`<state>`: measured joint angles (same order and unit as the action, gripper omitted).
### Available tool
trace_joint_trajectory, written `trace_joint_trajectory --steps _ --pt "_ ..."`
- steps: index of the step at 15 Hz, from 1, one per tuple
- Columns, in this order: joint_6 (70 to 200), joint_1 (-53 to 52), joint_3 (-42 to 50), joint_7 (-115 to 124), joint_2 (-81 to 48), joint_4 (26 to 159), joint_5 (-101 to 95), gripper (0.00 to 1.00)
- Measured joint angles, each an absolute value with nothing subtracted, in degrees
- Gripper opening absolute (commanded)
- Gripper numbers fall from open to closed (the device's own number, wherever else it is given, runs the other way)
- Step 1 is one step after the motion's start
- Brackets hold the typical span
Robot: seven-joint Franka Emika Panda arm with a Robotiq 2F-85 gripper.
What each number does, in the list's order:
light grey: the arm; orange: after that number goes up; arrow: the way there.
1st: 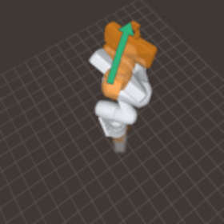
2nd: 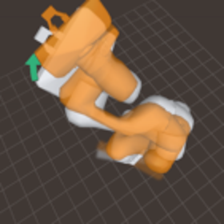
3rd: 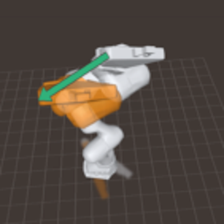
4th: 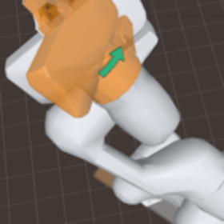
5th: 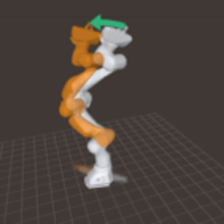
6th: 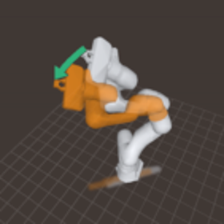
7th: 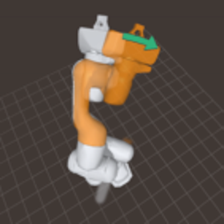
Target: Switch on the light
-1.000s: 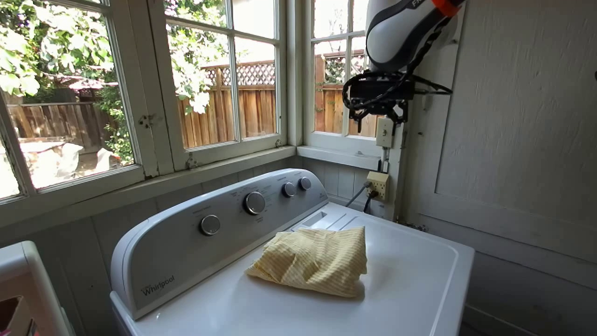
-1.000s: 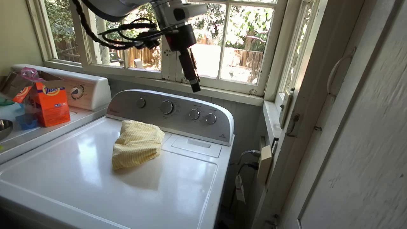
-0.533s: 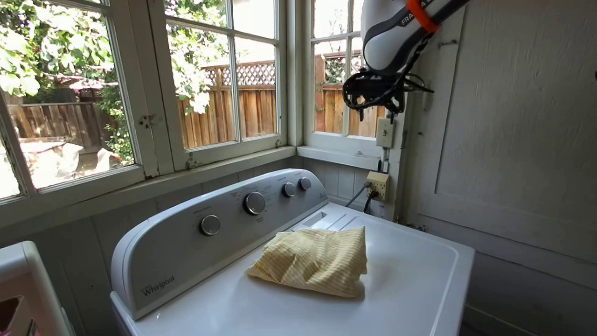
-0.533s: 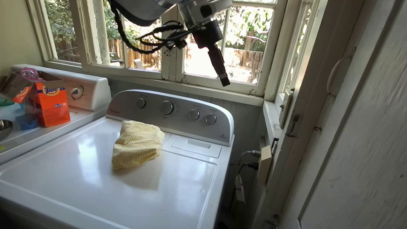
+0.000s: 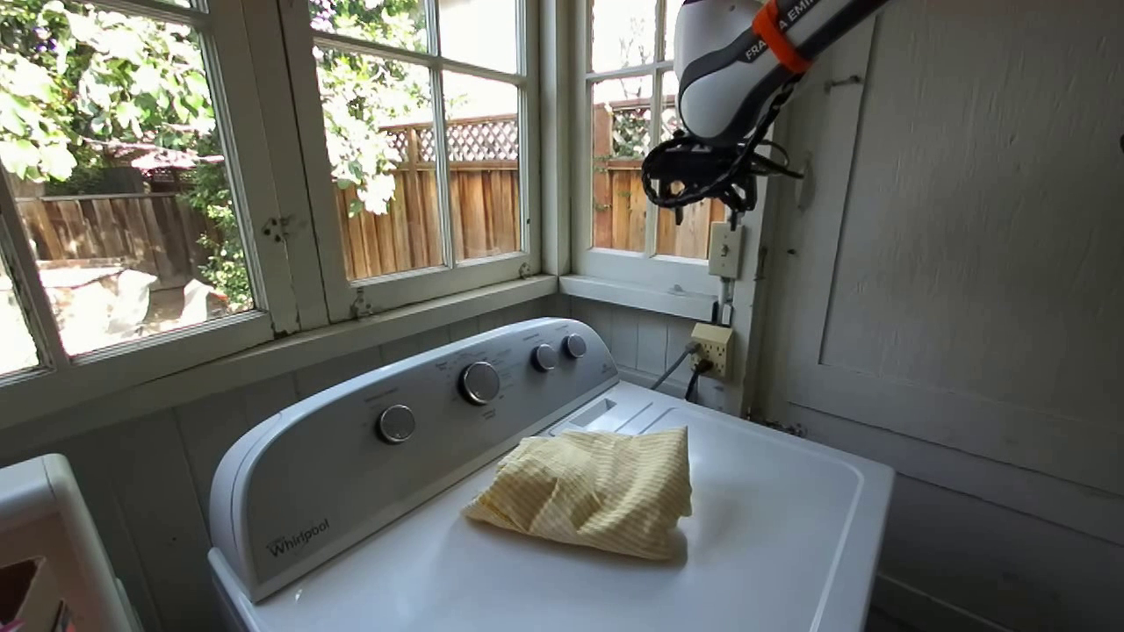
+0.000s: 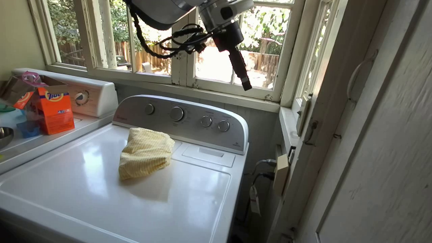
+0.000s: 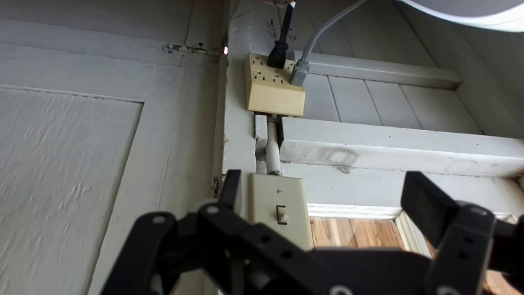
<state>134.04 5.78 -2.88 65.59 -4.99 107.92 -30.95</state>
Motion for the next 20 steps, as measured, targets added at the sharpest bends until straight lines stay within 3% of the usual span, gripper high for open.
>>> trace_joint_trajectory --steps 5,6,7,15,17,20 --pt "134.0 4.2 0.0 65.6 -7.0 105.8 -30.6 1.0" --pt "134.0 4.1 0.7 65.6 -8.1 104.7 -30.5 0.83" --pt "134.0 3.9 1.2 65.6 -9.2 103.6 -30.5 0.73" --pt "134.0 2.0 5.5 66.1 -17.8 93.6 -30.4 0.11" --pt "134.0 1.5 6.5 66.1 -19.2 91.7 -30.4 0.0" --pt "134.0 0.9 8.2 66.6 -21.3 89.2 -30.4 0.0"
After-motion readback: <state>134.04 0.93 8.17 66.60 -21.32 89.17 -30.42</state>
